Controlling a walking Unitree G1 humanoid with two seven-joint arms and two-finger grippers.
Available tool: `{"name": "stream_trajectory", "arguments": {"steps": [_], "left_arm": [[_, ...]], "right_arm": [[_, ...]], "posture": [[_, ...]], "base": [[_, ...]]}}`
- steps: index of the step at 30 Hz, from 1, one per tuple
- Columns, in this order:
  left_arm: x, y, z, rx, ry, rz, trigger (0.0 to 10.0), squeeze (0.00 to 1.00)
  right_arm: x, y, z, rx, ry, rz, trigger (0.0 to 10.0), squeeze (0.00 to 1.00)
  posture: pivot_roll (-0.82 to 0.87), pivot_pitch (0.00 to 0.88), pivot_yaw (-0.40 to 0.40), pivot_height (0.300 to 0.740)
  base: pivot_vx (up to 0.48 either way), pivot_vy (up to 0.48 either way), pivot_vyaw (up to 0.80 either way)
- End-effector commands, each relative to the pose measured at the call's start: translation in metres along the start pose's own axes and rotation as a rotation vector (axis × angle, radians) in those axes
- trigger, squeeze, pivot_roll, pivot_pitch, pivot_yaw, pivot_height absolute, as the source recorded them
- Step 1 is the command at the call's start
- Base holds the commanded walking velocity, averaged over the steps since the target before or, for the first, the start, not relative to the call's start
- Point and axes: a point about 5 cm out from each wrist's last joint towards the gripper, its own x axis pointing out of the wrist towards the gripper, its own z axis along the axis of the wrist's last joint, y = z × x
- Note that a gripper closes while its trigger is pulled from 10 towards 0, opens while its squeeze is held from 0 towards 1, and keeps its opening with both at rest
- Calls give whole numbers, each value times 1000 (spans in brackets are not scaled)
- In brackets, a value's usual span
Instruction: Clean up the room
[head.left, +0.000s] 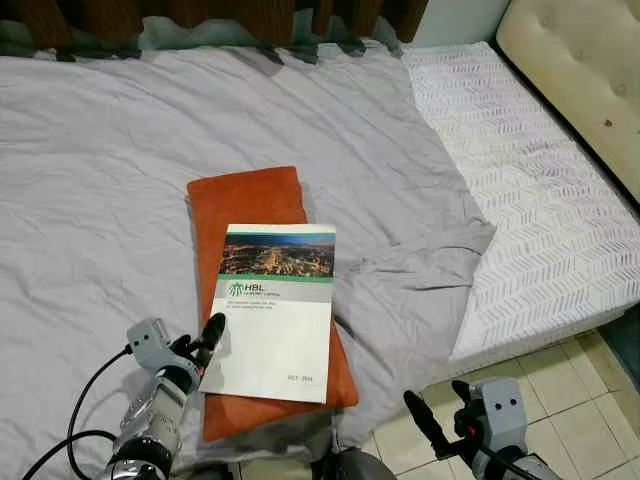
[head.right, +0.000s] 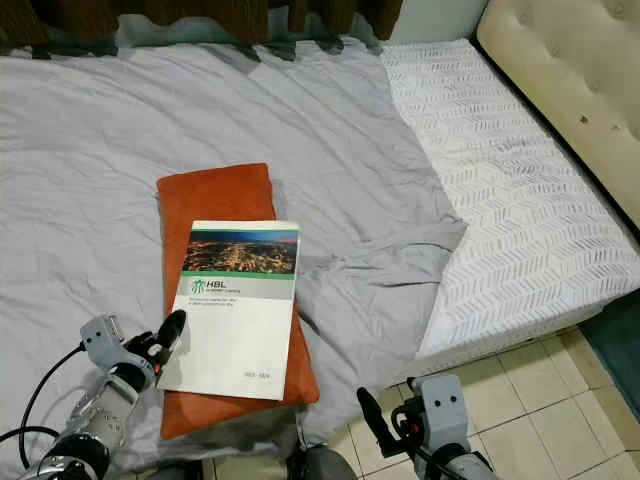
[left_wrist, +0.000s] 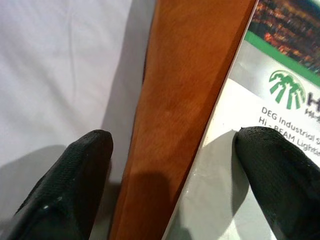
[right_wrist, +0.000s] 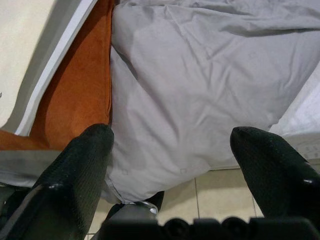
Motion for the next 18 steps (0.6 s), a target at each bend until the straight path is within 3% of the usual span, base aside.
{"name": "stream_trajectory", "arguments": {"steps": [1, 6, 7, 8, 9, 13, 18], "left_arm": [[-13, 10, -32, -14, 129, 57, 10000, 0], [-12, 3, -42, -70, 147, 50, 10000, 0], [-12, 3, -42, -86, 142, 51, 6549, 0], [-12, 2, -42, -96, 138, 52, 6549, 0], [-11, 1, -41, -109, 128, 57, 0, 0], [-7, -6, -40, -169, 108, 22, 0, 0], [-8, -7, -42, -183, 116, 12, 0, 0]], "right_arm": [[-7, -4, -4, 2, 26, -14, 10000, 0], [-11, -4, -4, 0, 35, -13, 10000, 0], [-11, -4, -4, -1, 36, -13, 10000, 0], [-11, -4, -4, -1, 37, -13, 10000, 0], [-11, -4, -4, -1, 38, -13, 10000, 0], [-12, -5, -3, -4, 37, -18, 10000, 0], [-12, -6, -2, -4, 37, -21, 10000, 0]], "posture": [[-200, 384, -188, 740], [-214, 393, -196, 740], [-215, 394, -196, 740], [-215, 394, -196, 740], [-218, 391, -195, 740], [-222, 390, -193, 740], [-221, 388, -189, 740]], "base": [[0, 0, 0], [0, 0, 0], [0, 0, 0], [0, 0, 0], [0, 0, 0], [0, 0, 0], [0, 0, 0]]}}
